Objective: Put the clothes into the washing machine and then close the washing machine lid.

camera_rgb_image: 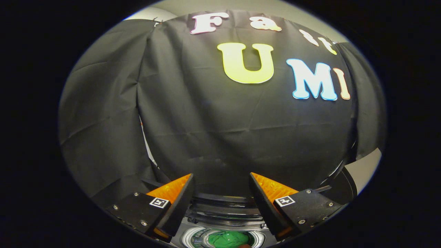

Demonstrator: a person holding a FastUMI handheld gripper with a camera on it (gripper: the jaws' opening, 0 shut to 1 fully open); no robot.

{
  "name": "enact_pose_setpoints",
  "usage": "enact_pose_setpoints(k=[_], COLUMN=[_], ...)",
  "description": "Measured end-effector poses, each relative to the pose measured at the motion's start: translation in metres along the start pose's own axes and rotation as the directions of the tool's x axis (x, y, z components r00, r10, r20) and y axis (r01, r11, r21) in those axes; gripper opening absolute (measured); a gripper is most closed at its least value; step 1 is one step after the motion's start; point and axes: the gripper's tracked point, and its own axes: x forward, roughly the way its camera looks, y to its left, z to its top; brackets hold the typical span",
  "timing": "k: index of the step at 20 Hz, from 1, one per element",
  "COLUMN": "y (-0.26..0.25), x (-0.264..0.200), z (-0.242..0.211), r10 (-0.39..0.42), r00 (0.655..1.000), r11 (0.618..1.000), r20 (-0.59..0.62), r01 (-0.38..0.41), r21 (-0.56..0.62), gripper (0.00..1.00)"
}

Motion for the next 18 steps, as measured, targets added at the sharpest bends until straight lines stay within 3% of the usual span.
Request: enact_pose_setpoints(k=[5, 10, 14, 18], y=[-0.007, -0.008, -0.006, -0.003], x=[0.025, 0.038, 0.036, 0.023], z=[-0.006, -0.033, -0.039, -0.038], r10=[-0.048, -0.059, -0.04, -0.025], r00=[0.991, 0.955, 0.945, 0.96], r11=[0.998, 0.998, 0.997, 0.999], r20=[-0.129, -0.291, -0.326, -0.277], r01=[0.054, 0.066, 0.058, 0.037], r21=[0.043, 0.012, 0.043, 0.037], gripper=[0.96, 0.96, 0.97, 0.97])
